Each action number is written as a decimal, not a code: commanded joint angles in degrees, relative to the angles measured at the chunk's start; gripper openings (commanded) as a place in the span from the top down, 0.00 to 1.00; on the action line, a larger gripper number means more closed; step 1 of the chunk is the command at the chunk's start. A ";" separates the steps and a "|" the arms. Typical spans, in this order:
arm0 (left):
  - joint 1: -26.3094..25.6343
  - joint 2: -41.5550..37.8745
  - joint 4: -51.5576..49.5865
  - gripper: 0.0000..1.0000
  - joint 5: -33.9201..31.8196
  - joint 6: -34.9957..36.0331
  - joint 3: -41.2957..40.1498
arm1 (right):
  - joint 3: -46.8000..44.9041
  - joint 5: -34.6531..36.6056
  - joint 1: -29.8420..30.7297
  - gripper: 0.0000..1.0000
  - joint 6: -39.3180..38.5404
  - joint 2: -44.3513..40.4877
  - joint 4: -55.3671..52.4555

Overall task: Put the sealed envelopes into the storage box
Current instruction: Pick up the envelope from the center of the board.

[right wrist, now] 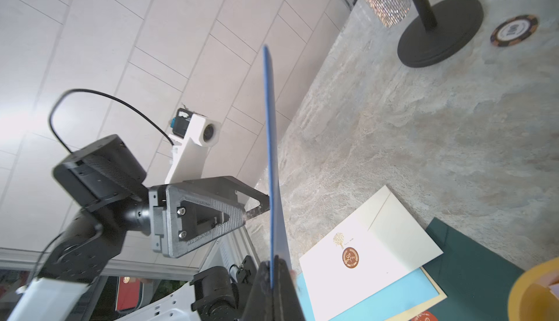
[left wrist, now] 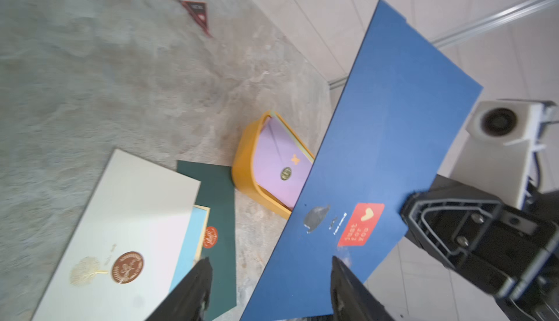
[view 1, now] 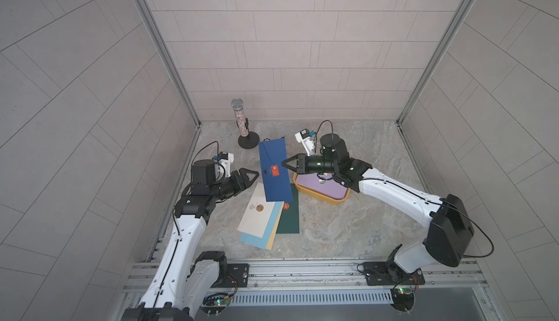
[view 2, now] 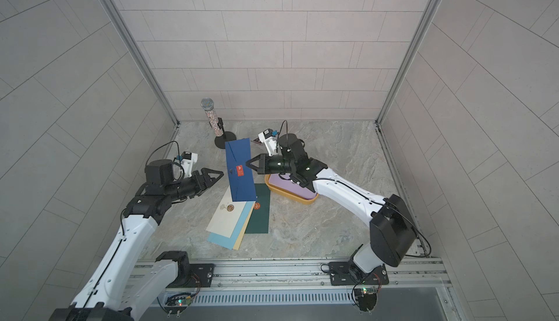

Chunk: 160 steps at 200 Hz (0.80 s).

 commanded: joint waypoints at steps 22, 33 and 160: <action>-2.75 -3.52 13.92 0.33 12.28 -4.98 -1.90 | -1.97 -10.22 -1.66 1.00 2.81 -4.67 0.98; -4.48 -4.16 17.11 0.33 11.87 -7.27 -2.72 | -2.23 -11.62 -1.61 1.00 4.31 -4.81 2.76; -7.34 -8.33 17.59 0.86 9.05 -7.47 -3.86 | -4.83 -16.50 -3.16 1.00 9.96 -4.99 10.10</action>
